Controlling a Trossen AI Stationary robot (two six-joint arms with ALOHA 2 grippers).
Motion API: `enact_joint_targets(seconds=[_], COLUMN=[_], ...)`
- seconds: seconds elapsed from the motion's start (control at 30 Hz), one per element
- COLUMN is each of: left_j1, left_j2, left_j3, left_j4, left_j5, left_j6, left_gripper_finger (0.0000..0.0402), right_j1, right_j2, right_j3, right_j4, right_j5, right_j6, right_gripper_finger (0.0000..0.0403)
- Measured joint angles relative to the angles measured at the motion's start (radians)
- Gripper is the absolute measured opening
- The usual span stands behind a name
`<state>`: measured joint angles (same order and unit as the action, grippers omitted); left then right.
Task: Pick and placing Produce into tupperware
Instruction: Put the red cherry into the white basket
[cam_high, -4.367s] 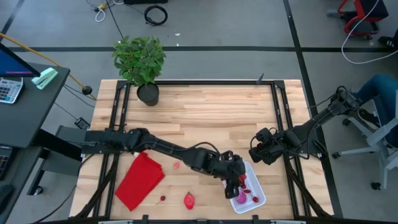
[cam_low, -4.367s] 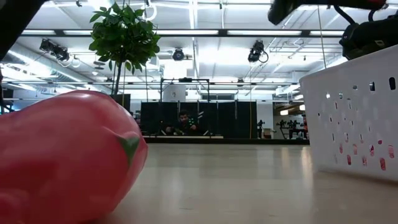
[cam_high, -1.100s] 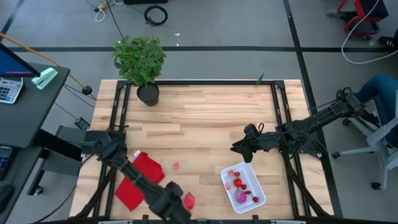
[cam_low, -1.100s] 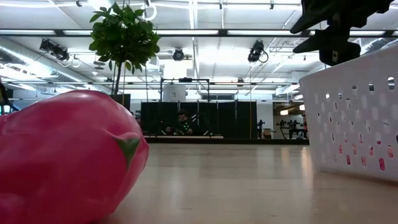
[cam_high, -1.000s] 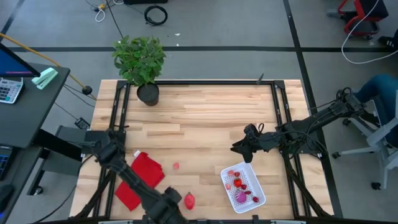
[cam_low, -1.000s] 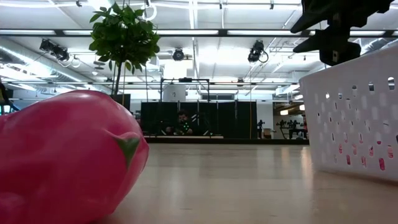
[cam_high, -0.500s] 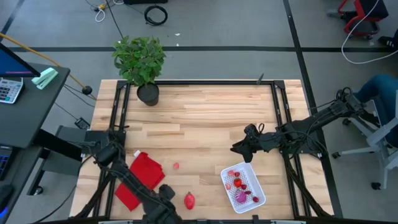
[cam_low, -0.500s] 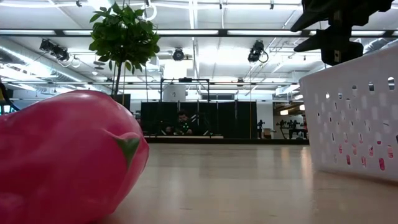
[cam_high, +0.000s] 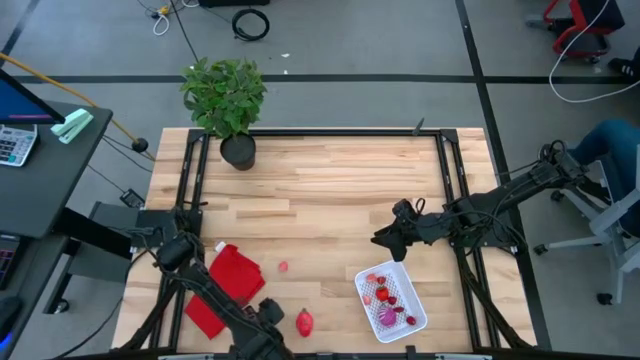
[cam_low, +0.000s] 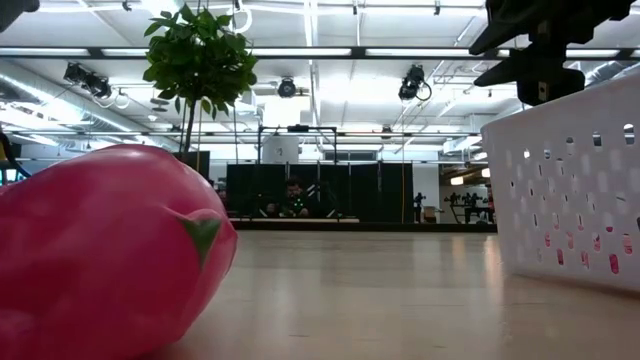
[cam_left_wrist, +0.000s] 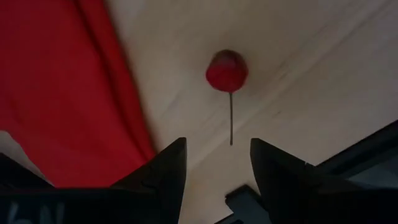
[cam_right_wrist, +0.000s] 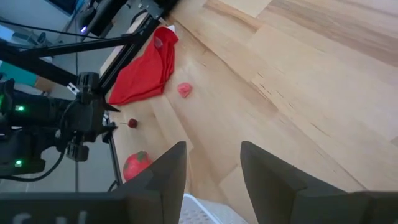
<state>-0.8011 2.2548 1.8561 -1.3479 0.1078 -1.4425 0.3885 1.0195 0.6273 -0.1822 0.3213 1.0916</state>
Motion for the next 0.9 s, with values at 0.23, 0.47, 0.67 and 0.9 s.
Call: enact_joint_targets(seconds=[0.23, 0.47, 0.67, 0.9], left_j1=[0.000, 0.000, -0.005, -0.005], left_j2=[0.003, 0.003, 0.004, 0.004], left_j3=[0.000, -0.005, -0.081, -0.083], left_j4=[0.061, 0.061, 0.154, 0.144], left_j5=[-0.001, -0.010, 0.031, 0.034], left_j6=[-0.004, -0.012, -0.038, -0.039], left_gripper_finger=[0.0183, 0.0183, 0.0183, 0.0181], right_j1=[0.000, 0.000, 0.000, 0.000], right_j2=[0.000, 0.000, 0.000, 0.000], right_j3=[0.000, 0.000, 0.000, 0.000], right_j4=[-0.006, -0.005, -0.005, -0.005], right_j5=[0.000, 0.000, 0.000, 0.000], right_j6=[-0.001, -0.002, -0.003, 0.000], right_gripper_finger=[0.0160, 0.0160, 0.0160, 0.0160])
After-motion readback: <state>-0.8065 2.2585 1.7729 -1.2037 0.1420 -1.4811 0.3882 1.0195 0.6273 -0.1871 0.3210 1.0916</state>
